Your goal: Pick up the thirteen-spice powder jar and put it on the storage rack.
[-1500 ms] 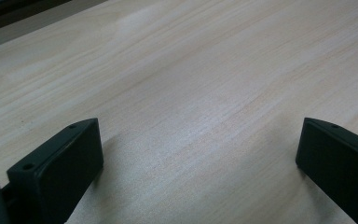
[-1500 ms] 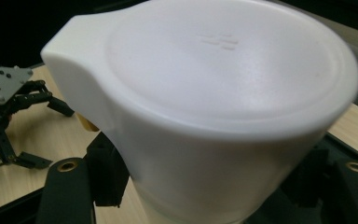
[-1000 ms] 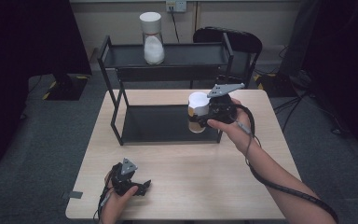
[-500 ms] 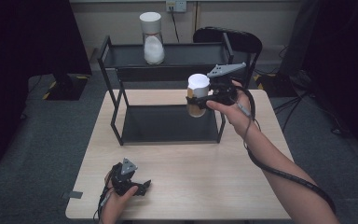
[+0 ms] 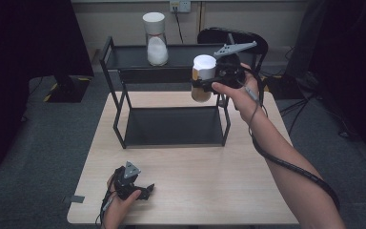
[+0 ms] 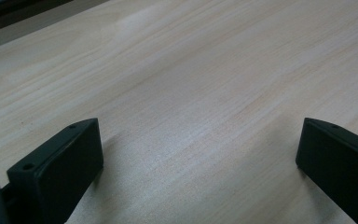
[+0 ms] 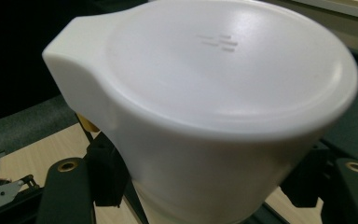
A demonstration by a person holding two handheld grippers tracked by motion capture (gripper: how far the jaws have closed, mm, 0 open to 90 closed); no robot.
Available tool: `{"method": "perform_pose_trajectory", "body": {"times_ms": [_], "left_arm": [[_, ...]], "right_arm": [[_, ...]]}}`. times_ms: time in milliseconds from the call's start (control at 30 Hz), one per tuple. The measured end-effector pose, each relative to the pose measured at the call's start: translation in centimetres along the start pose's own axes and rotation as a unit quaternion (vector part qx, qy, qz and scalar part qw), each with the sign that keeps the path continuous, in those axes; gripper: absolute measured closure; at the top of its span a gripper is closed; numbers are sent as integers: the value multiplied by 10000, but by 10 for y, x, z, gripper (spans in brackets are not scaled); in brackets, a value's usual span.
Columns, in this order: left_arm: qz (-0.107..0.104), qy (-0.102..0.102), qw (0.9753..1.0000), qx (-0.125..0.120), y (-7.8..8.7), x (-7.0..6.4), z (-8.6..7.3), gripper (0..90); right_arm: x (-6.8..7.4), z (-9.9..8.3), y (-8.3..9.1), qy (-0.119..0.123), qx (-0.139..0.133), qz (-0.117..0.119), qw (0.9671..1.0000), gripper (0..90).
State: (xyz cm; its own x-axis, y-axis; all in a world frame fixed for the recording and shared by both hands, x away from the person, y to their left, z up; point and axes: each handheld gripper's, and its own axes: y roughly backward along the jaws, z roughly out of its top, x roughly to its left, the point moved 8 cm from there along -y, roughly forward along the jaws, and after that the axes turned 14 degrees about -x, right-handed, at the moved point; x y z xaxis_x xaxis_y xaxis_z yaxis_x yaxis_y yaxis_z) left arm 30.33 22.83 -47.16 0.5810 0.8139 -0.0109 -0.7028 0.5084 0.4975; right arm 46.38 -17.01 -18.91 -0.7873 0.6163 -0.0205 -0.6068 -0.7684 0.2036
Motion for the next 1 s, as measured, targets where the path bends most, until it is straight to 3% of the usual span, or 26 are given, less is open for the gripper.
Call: {"method": "perform_pose_trajectory", "body": {"times_ms": [300, 1000], "left_arm": [[1, 1, 10000, -1, 0, 0, 0, 0], [-2, -7, 10000, 4, 0, 0, 0, 0]], "right_arm": [[1, 23, -1, 122, -42, -126, 9998, 305], [9, 72, -12, 180, -138, -158, 9996, 305]]}}
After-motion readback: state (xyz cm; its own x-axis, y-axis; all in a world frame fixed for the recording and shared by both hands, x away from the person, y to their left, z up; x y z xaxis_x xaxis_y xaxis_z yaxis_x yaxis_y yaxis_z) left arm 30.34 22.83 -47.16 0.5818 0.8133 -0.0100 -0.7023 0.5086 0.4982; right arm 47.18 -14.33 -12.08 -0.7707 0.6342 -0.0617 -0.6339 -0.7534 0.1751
